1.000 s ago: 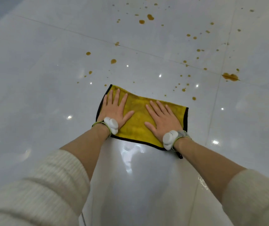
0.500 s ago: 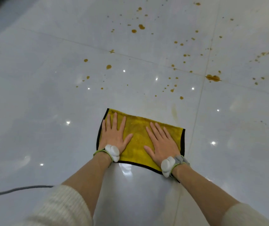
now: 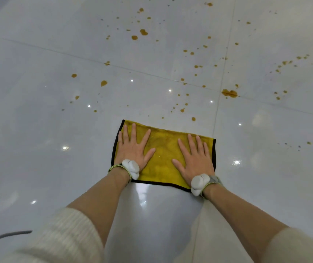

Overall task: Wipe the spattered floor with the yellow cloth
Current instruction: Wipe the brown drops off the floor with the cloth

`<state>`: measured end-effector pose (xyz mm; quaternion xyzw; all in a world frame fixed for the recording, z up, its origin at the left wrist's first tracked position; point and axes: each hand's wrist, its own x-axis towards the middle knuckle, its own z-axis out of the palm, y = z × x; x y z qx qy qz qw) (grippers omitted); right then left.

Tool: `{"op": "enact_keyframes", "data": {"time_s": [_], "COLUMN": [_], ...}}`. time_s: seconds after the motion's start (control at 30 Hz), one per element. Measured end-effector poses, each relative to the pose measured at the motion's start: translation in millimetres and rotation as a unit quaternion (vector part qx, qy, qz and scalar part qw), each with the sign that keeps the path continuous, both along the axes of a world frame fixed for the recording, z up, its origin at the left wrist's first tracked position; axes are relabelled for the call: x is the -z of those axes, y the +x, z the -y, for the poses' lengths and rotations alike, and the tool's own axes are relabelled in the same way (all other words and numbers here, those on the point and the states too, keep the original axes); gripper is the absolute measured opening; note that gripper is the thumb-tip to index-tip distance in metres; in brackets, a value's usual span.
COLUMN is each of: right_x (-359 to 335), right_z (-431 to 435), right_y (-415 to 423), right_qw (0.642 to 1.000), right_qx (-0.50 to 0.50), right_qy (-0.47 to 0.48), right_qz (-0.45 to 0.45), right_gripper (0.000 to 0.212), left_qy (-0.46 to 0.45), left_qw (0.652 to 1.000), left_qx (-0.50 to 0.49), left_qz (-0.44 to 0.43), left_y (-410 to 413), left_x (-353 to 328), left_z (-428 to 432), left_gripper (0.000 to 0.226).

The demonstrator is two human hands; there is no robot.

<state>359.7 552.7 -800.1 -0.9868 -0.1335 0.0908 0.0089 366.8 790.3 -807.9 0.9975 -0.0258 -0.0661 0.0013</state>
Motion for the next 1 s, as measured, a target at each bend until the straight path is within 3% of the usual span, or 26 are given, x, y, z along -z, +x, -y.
{"op": "enact_keyframes", "data": {"time_s": [0.23, 0.43, 0.6, 0.87, 1.0], "right_x": [9, 13, 10, -9, -10], "right_z": [4, 2, -1, -55, -67], "right_y": [106, 128, 82, -56, -65], "right_qw": [0.999, 0.999, 1.0, 0.997, 0.997], "right_qx": [0.015, 0.011, -0.008, -0.062, -0.05], "right_qy": [0.001, 0.0, 0.0, -0.003, -0.015], "right_qz": [0.029, 0.037, 0.029, -0.055, -0.065], "right_gripper": [0.08, 0.08, 0.08, 0.08, 0.078], "left_qy": [-0.002, -0.006, -0.015, -0.024, -0.038], "left_qw": [1.0, 1.0, 1.0, 1.0, 0.999], "left_qx": [-0.001, 0.014, 0.007, -0.013, -0.016], "left_qz": [0.015, 0.021, 0.015, 0.009, -0.003], "left_y": [115, 138, 93, -71, -82], "left_x": [5, 5, 4, -1, -3], "left_z": [16, 11, 2, -51, -63], "left_gripper": [0.079, 0.076, 0.08, 0.077, 0.078]}}
